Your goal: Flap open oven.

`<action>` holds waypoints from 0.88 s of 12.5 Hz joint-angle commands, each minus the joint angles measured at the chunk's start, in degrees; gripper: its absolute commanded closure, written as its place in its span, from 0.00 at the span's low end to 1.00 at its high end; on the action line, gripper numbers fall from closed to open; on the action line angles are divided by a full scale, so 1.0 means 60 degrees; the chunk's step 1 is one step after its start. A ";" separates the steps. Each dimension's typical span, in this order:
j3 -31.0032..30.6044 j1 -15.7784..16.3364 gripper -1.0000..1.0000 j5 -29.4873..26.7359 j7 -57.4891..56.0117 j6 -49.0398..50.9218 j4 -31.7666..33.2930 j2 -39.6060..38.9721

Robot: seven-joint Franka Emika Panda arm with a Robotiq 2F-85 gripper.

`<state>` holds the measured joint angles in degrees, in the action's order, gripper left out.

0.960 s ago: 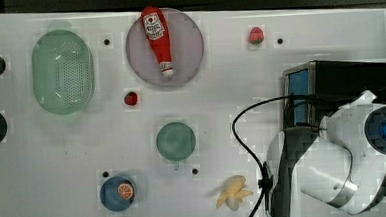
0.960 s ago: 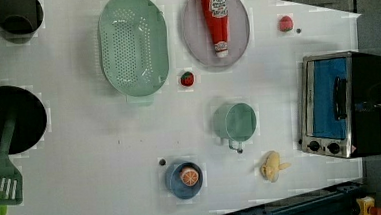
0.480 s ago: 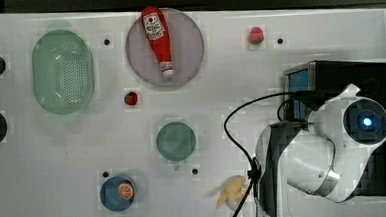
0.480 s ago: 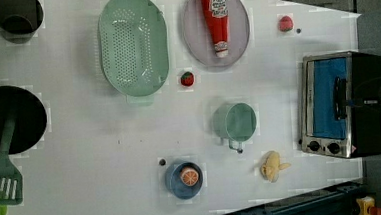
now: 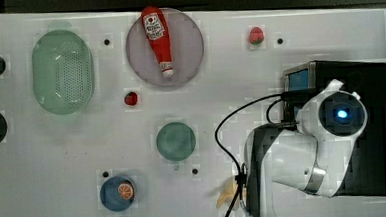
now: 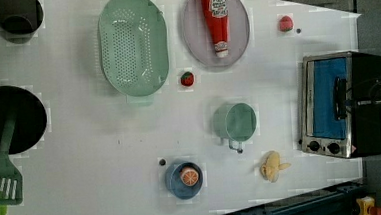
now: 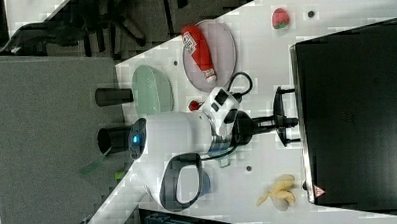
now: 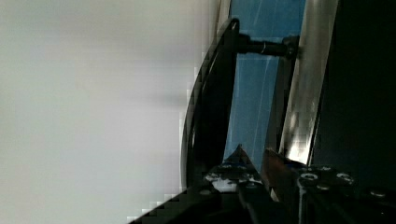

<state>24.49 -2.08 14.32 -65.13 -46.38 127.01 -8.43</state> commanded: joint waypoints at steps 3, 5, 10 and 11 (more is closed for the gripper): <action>-0.0537 0.0709 0.83 0.1254 0.2831 0.0046 0.0356 -0.0043; -0.0908 0.0922 0.83 0.2062 0.3820 0.0054 0.0507 -0.0150; -0.1756 0.1365 0.83 0.4228 0.7118 0.0090 0.0540 -0.1150; -0.1896 0.1468 0.83 0.4514 0.7713 0.0089 0.0530 -0.1415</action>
<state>15.22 4.83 39.87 -28.96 -45.35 128.80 -15.42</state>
